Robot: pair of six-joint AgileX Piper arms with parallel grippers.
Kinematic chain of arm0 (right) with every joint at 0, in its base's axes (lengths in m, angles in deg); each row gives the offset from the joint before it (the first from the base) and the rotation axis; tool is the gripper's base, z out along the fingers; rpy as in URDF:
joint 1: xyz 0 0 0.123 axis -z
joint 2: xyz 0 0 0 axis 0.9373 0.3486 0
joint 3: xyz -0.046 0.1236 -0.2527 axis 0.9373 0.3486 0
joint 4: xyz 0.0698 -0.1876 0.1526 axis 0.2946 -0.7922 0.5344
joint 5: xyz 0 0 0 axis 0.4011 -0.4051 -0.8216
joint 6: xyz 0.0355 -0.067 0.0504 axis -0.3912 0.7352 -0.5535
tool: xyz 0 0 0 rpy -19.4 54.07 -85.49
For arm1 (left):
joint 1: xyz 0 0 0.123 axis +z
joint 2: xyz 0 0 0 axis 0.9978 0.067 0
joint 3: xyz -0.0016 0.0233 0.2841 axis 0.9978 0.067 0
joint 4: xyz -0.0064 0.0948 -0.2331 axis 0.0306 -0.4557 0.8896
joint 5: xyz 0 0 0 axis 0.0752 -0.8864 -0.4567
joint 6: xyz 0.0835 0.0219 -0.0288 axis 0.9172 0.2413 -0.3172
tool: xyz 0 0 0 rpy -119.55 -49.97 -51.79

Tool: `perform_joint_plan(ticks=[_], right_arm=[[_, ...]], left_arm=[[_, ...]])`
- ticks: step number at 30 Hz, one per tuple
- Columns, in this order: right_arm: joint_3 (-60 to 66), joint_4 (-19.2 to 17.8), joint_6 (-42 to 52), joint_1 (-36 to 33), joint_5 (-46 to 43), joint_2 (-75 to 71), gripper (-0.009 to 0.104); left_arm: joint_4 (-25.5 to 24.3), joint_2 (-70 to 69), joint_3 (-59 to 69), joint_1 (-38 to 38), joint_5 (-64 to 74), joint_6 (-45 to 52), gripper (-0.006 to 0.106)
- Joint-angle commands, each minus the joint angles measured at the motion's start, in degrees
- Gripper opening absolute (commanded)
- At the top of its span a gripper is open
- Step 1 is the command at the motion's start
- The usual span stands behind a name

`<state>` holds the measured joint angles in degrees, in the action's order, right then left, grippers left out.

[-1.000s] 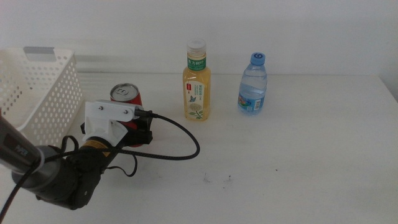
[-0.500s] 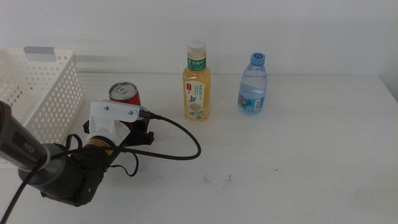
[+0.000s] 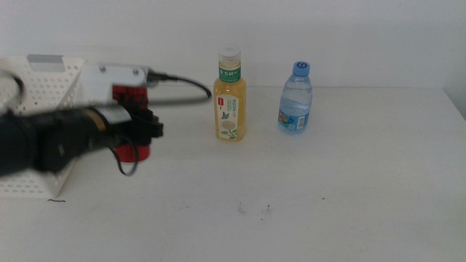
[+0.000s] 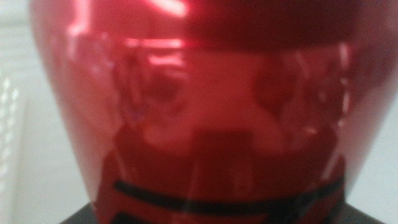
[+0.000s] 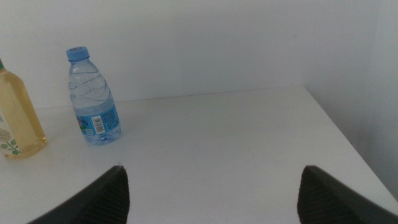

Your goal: Use arms to grab the bottles and put them into the dustbin to the left of the table.

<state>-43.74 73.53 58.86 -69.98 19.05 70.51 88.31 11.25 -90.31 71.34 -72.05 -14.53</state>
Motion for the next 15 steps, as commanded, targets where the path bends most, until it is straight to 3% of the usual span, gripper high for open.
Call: perform_joint_plan(ticks=[1, 3, 9, 15], right_arm=[[0.3, -0.6, 0.2, 0.4, -0.6, -0.3, 0.091], [0.3, -0.6, 0.2, 0.4, -0.6, -0.3, 0.091], [0.3, -0.6, 0.2, 0.4, -0.6, -0.3, 0.091], [0.3, -0.6, 0.2, 0.4, -0.6, -0.3, 0.091]], left_arm=[[-0.7, -2.7, -5.6, 0.8, 14.6, 0.9, 0.014], [0.8, -2.8, -11.1, 1.5, 25.6, 5.3, 0.014], [11.8, -1.3, -25.7, 8.3, 48.0, 22.4, 0.014], [12.2, 3.2, -38.5, 17.8, 58.1, 25.1, 0.014]])
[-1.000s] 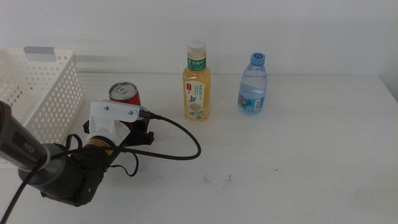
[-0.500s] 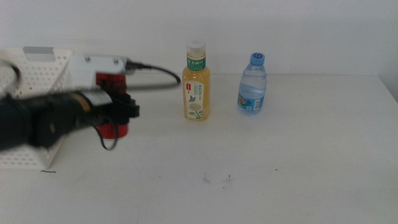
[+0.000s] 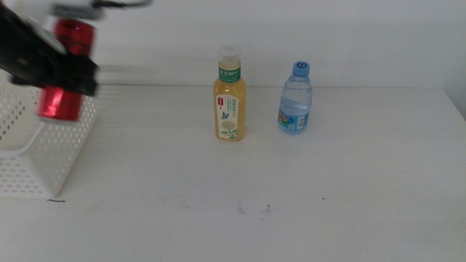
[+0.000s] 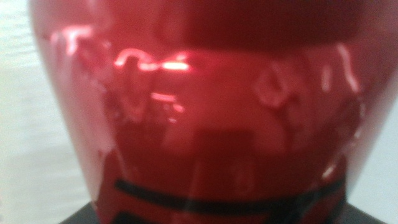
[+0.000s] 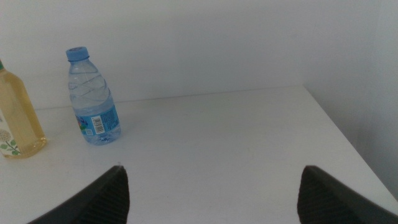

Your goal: Use arms to grab the bottles and put them into the dustbin to the left of the table.

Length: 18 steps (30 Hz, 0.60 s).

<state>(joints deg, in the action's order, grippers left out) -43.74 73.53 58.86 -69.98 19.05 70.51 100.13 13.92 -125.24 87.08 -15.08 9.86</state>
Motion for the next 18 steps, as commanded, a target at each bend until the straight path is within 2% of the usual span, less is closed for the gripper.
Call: perform_joint_plan(ticks=[1, 8, 18], right_arm=[[0.3, -0.6, 0.2, 0.4, -0.6, -0.3, 0.091], [0.3, -0.6, 0.2, 0.4, -0.6, -0.3, 0.091], [0.3, -0.6, 0.2, 0.4, -0.6, -0.3, 0.091]], left_arm=[[0.4, 1.5, -5.5, 3.8, 2.1, 0.7, 0.014], [-2.4, 9.1, -14.8, 13.1, 7.0, 3.9, 0.014], [-4.3, 20.8, -17.2, 17.3, 4.5, 5.2, 0.014]])
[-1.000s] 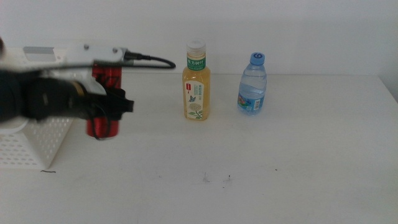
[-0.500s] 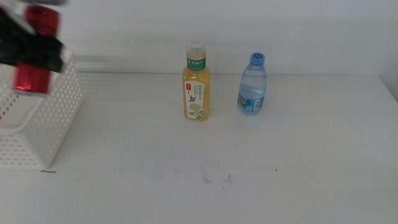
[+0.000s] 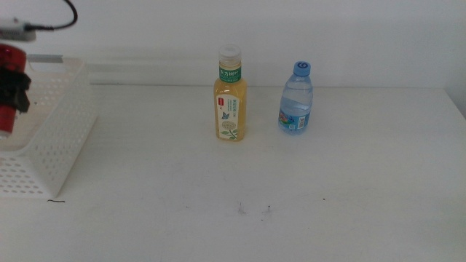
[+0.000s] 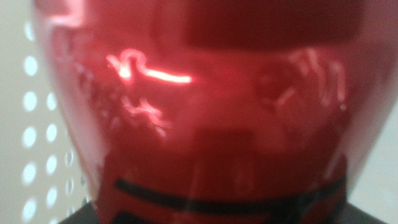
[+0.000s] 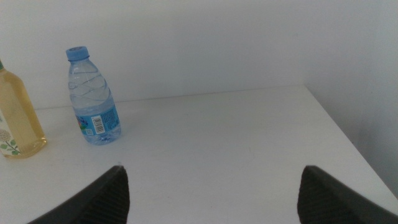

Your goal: Use arms to grab the bottles and put them into the dustbin to the left of the table.

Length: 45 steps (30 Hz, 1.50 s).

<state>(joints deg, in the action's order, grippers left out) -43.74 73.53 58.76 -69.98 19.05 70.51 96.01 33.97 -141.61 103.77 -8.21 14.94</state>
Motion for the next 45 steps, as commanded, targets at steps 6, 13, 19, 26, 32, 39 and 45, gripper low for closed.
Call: perform_joint_plan(ticks=[6, 13, 19, 26, 32, 39, 45], right_arm=[[0.3, -0.6, 0.3, 0.4, -0.6, -0.3, 0.091], [0.3, -0.6, 0.3, 0.4, -0.6, -0.3, 0.091], [0.3, -0.6, 0.3, 0.4, -0.6, -0.3, 0.091], [0.3, -0.6, 0.3, 0.4, -0.6, -0.3, 0.091], [0.3, -0.6, 0.3, 0.4, -0.6, -0.3, 0.091], [0.3, -0.6, 0.3, 0.4, -0.6, -0.3, 0.091], [0.3, -0.6, 0.3, 0.4, -0.6, -0.3, 0.091]], left_arm=[[-0.7, 5.9, -0.9, 0.8, -4.2, 0.2, 0.025], [-1.0, 9.2, -0.9, 0.4, -4.4, 0.2, 0.067], [-5.7, 8.5, -1.8, -1.7, -3.4, -3.0, 0.094], [-10.0, -1.0, -1.9, -7.9, 1.2, -10.6, 0.094], [-8.8, -14.7, 1.7, -19.0, -1.1, -14.4, 0.094], [-11.8, -28.7, 24.7, -35.3, -24.4, -25.9, 0.094], [-13.9, -34.0, 44.8, -42.4, -49.8, -31.7, 0.094]])
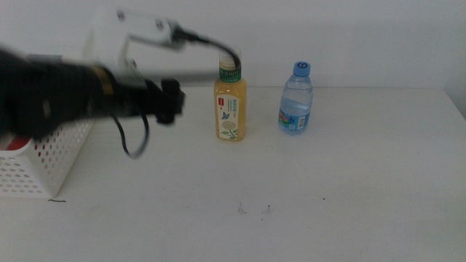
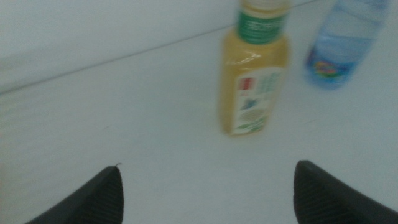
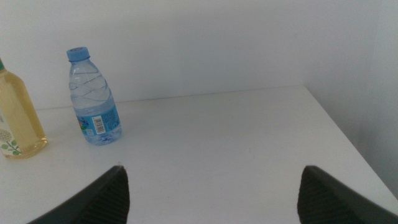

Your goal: Use arms to grab the bottles and put them into the dustbin to the left of the table.

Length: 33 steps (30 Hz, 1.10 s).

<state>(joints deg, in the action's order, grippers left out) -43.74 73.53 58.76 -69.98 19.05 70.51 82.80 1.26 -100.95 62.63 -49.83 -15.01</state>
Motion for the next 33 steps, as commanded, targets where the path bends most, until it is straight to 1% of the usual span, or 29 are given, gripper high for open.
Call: perform_joint_plan(ticks=[1, 3, 7, 8, 10, 12, 15, 20, 25, 33], right_arm=[[0.3, -0.6, 0.3, 0.4, -0.6, -0.3, 0.091], [0.3, -0.6, 0.3, 0.4, -0.6, -0.3, 0.091], [0.3, -0.6, 0.3, 0.4, -0.6, -0.3, 0.091], [0.3, -0.6, 0.3, 0.4, -0.6, -0.3, 0.091], [0.3, -0.6, 0.3, 0.4, -0.6, -0.3, 0.091], [0.3, -0.6, 0.3, 0.4, -0.6, -0.3, 0.091], [0.3, -0.6, 0.3, 0.4, -0.6, -0.3, 0.091], [0.3, -0.6, 0.3, 0.4, -0.6, -0.3, 0.091], [0.3, -0.6, 0.3, 0.4, -0.6, -0.3, 0.091], [0.3, -0.6, 0.3, 0.4, -0.6, -0.3, 0.091]], left_arm=[[-0.7, -1.5, 6.9, -1.9, -12.9, -1.7, 0.094], [-0.5, -1.4, 11.5, -2.6, -20.9, -1.7, 0.094], [2.8, -0.4, 19.5, -3.4, -33.6, -3.1, 0.094], [2.8, -0.3, 20.8, -3.4, -36.6, -3.1, 0.094], [2.9, 0.5, 23.1, -3.4, -40.8, -3.2, 0.094], [2.7, 1.4, 23.5, -3.4, -41.9, -3.2, 0.094], [2.3, 3.8, 23.5, -3.4, -45.2, -3.2, 0.094], [2.7, 9.3, 22.7, -3.4, -54.5, -3.4, 0.094], [1.6, 15.7, 17.5, -3.4, -54.0, -3.4, 0.094], [1.8, 26.1, 7.3, -3.4, -55.1, -2.3, 0.094]])
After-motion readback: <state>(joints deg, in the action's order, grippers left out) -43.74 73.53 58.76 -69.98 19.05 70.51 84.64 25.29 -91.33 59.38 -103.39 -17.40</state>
